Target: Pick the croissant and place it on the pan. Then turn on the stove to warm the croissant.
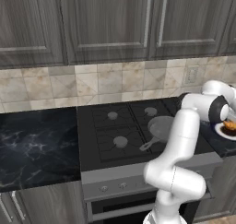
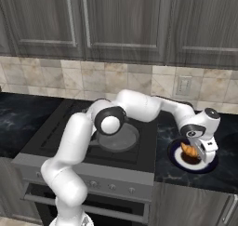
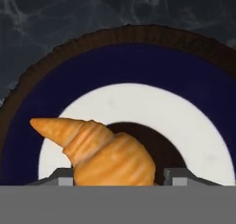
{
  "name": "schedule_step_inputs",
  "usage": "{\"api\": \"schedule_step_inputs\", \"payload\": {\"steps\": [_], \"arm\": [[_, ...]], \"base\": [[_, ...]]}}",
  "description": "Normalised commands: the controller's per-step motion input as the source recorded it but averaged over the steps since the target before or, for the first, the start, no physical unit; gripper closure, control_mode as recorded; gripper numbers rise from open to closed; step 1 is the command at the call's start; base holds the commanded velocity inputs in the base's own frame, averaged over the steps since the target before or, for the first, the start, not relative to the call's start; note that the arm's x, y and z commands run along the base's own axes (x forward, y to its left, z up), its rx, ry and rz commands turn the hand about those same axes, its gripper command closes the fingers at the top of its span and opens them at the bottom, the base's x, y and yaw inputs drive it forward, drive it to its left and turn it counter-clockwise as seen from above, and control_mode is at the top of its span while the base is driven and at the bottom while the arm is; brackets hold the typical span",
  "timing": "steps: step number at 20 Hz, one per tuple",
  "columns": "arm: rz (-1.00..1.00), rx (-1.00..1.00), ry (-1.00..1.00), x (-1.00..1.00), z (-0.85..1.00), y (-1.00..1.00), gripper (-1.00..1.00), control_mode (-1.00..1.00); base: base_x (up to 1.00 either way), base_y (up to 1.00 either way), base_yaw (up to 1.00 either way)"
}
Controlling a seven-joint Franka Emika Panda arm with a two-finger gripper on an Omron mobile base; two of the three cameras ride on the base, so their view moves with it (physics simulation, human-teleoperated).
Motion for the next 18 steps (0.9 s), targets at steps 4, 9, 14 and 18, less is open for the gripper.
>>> {"api": "schedule_step_inputs", "payload": {"steps": [4, 9, 14, 18], "arm": [[0.04, 0.00, 0.00, -0.19, 0.44, 0.38, 1.00, -1.00], [0.06, -0.01, -0.01, -0.31, 0.47, 0.32, 1.00, -1.00], [0.07, -0.06, -0.07, -0.43, 0.44, 0.47, 1.00, -1.00], [0.07, -0.10, -0.18, -0.59, 0.27, 0.58, 1.00, -1.00]], "base": [[0.00, 0.00, 0.00], [0.00, 0.00, 0.00], [0.00, 0.00, 0.00], [0.00, 0.00, 0.00]]}}
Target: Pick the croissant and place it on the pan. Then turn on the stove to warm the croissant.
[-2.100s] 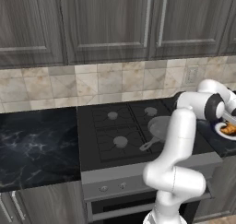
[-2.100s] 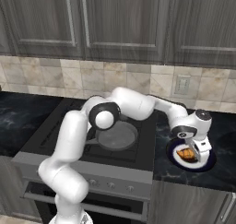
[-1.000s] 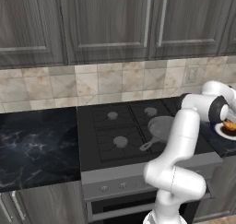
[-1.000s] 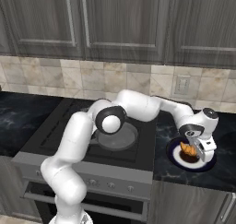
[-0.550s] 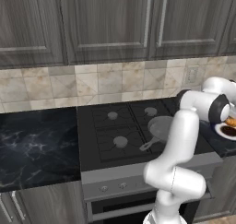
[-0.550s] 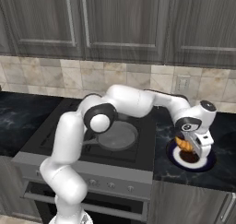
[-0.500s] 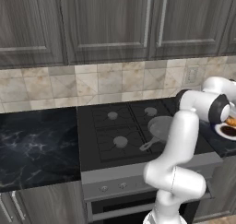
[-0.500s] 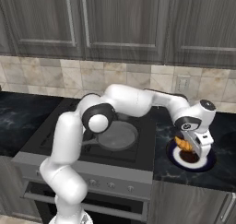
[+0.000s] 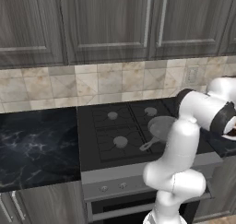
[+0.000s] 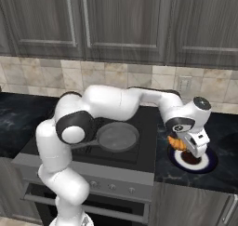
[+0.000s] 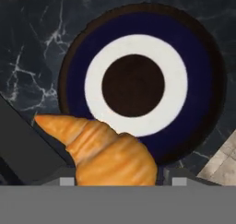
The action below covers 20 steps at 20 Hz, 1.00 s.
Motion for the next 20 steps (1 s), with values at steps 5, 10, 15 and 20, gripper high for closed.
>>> {"api": "schedule_step_inputs", "payload": {"steps": [5, 10, 15, 20], "arm": [[0.06, -0.13, -0.21, -0.59, 0.20, 0.70, 1.00, -1.00], [0.03, -0.16, -0.07, -0.38, 0.33, 0.81, 1.00, -1.00], [0.04, -0.19, 0.04, -0.02, 0.64, 0.77, 1.00, -1.00], [0.07, -0.19, 0.09, 0.00, 0.57, 0.66, 1.00, -1.00]], "base": [[0.00, 0.00, 0.00], [0.00, 0.00, 0.00], [0.00, 0.00, 0.00], [0.00, 0.00, 0.00]]}}
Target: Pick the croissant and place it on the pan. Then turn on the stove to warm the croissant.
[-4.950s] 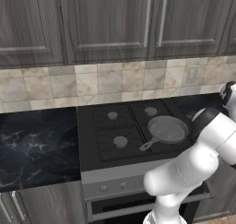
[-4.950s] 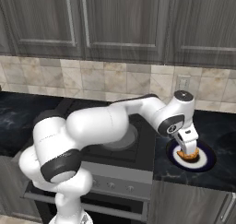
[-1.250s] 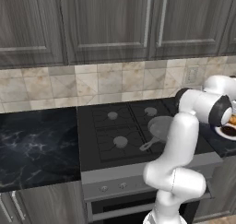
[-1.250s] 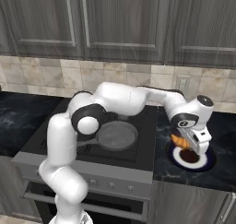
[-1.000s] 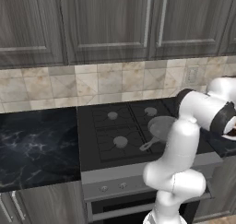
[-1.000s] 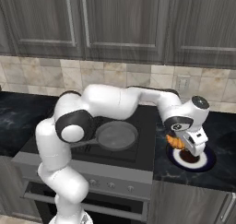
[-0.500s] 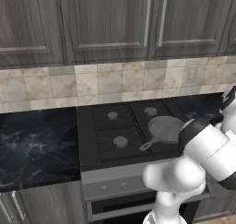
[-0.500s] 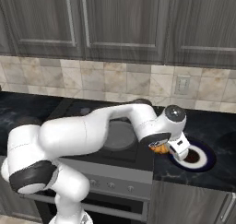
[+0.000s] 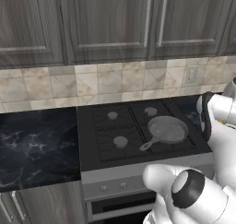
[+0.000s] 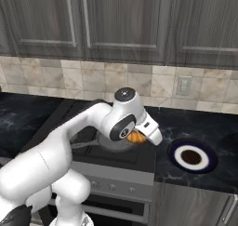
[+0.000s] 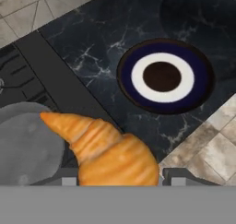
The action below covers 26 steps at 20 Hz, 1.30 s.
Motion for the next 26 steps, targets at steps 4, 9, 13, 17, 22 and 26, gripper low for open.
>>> {"api": "schedule_step_inputs", "payload": {"steps": [4, 9, 13, 17, 22, 26], "arm": [[0.06, -0.12, 0.02, 0.00, 0.10, 0.68, 1.00, -1.00], [0.01, -0.01, -0.01, 0.00, 0.00, 0.53, 1.00, -1.00], [0.00, 0.00, -0.02, 0.00, 0.00, 0.44, 1.00, -1.00], [0.00, 0.01, 0.00, 0.00, 0.00, 0.42, 1.00, -1.00], [0.00, 0.03, 0.00, 0.07, -0.02, 0.25, 1.00, -1.00], [0.00, 0.12, 0.00, 0.23, -0.11, 0.00, 1.00, -1.00]], "base": [[0.00, 0.00, 0.00], [0.00, 0.00, 0.00], [0.00, 0.00, 0.00], [0.00, 0.00, 0.00], [0.00, 0.00, 0.00], [0.00, 0.00, 0.00]]}}
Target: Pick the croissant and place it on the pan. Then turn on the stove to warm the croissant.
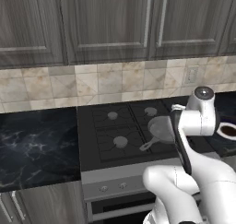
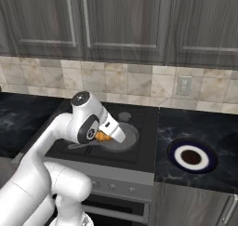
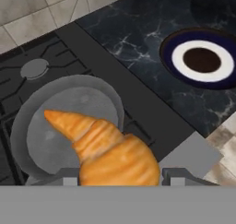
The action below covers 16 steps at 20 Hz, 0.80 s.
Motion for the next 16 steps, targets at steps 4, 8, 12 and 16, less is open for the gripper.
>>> {"api": "schedule_step_inputs", "payload": {"steps": [4, 8, 12, 16], "arm": [[0.01, 0.14, 0.00, 0.28, -0.14, 0.00, 1.00, -1.00], [0.01, 0.11, 0.01, 0.27, -0.13, 0.00, 1.00, -1.00], [0.00, 0.03, 0.03, 0.24, -0.07, 0.00, 1.00, -1.00], [0.00, 0.00, -0.01, 0.15, -0.10, 0.00, 1.00, -1.00]], "base": [[0.00, 0.00, 0.00], [0.00, 0.00, 0.00], [0.00, 0.00, 0.00], [0.00, 0.00, 0.00]]}}
